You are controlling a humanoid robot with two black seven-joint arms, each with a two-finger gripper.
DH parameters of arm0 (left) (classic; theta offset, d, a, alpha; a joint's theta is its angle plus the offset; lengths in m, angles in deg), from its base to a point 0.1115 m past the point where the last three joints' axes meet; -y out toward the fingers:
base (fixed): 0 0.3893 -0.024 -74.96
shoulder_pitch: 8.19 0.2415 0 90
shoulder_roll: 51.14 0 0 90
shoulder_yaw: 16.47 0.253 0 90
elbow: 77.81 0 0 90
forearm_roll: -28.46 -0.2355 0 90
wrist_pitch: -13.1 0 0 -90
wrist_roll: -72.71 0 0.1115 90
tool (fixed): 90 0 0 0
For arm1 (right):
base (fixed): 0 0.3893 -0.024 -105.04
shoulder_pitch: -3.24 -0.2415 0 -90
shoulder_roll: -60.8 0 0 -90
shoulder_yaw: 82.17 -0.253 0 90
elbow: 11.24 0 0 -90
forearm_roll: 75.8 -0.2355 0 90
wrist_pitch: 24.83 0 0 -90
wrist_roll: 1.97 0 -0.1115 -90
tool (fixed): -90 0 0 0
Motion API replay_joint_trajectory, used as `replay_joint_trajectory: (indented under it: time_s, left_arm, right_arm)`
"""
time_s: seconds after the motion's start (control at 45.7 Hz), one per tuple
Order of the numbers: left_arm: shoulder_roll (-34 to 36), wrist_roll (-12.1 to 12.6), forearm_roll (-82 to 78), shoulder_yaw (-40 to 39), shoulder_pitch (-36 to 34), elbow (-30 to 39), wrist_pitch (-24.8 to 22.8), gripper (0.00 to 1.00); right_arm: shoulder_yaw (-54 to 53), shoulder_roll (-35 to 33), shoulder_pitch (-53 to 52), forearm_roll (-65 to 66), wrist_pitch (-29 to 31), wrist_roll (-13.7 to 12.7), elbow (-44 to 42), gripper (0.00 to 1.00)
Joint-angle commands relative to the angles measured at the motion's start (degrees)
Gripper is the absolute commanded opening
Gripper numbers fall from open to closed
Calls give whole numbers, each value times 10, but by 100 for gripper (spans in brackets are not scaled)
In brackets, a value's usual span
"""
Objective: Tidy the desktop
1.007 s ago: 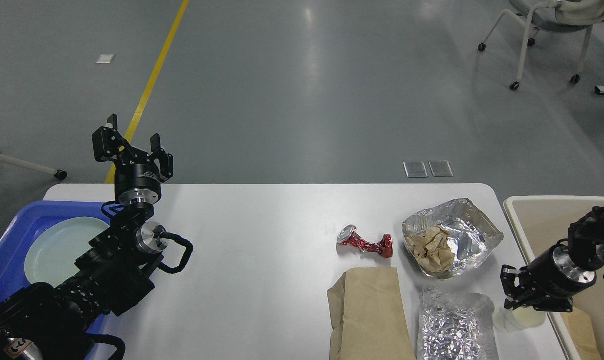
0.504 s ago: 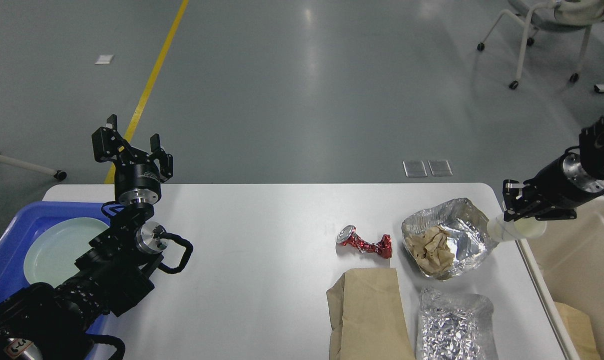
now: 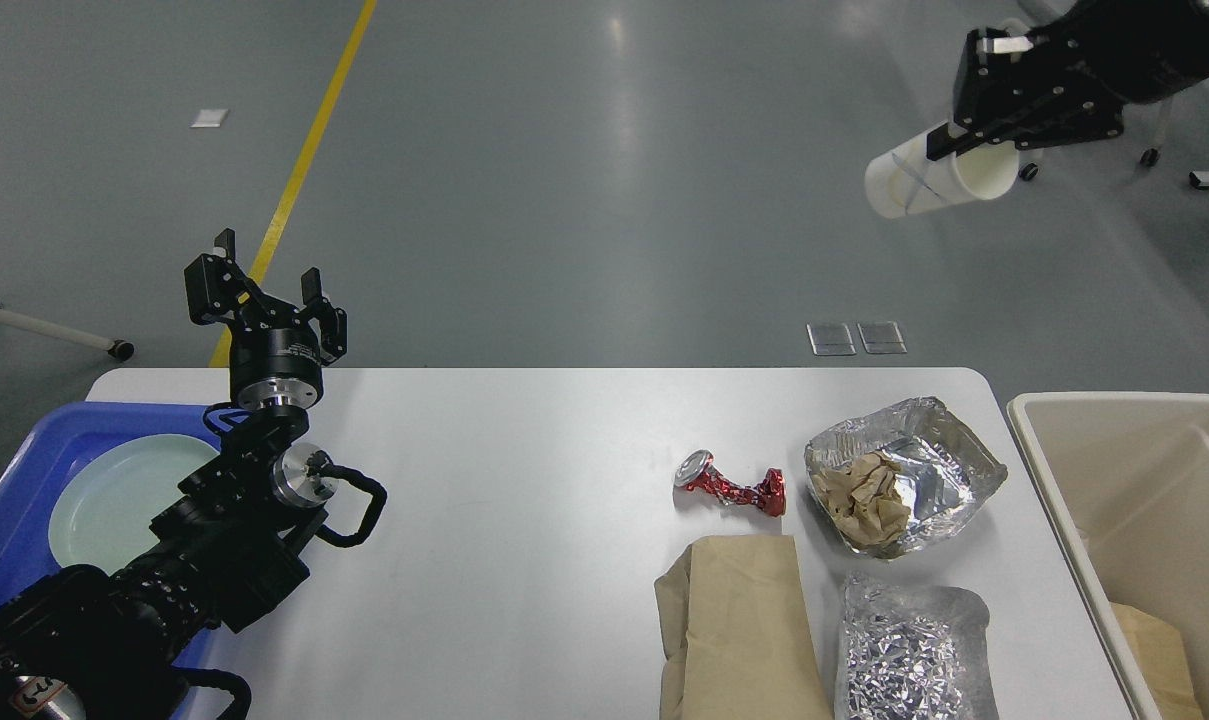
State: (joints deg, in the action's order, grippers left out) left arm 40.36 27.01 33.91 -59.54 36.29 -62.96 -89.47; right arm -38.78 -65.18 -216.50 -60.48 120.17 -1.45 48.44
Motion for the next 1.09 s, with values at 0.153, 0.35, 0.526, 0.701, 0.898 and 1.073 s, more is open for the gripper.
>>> replay_joint_trajectory:
  time_s: [0.153,0.35,0.526,0.701,0.898,1.073]
  left_arm:
    - [0,0,0,0,0,-1,0,100]
    - [0,1,0,0,0,0,0,100]
    - [0,0,0,0,0,0,0,100]
    - [0,0,0,0,0,0,0,100]
    - [0,1,0,0,0,0,0,100]
    - [0,0,0,0,0,0,0,100]
  right_arm:
    - [-53,-19,-61,-3,0,-3,62,0]
    - [-45,-16,-2,37,0,-17,54,0]
    - [-42,-16,98,153,0,-21,43,0]
    - [-40,-16,229,281,0,-24,-6,0]
    - [-40,-10,384,307,-56,-48,-118,0]
    - [12,-2,472,307,-138,-47,-204,0]
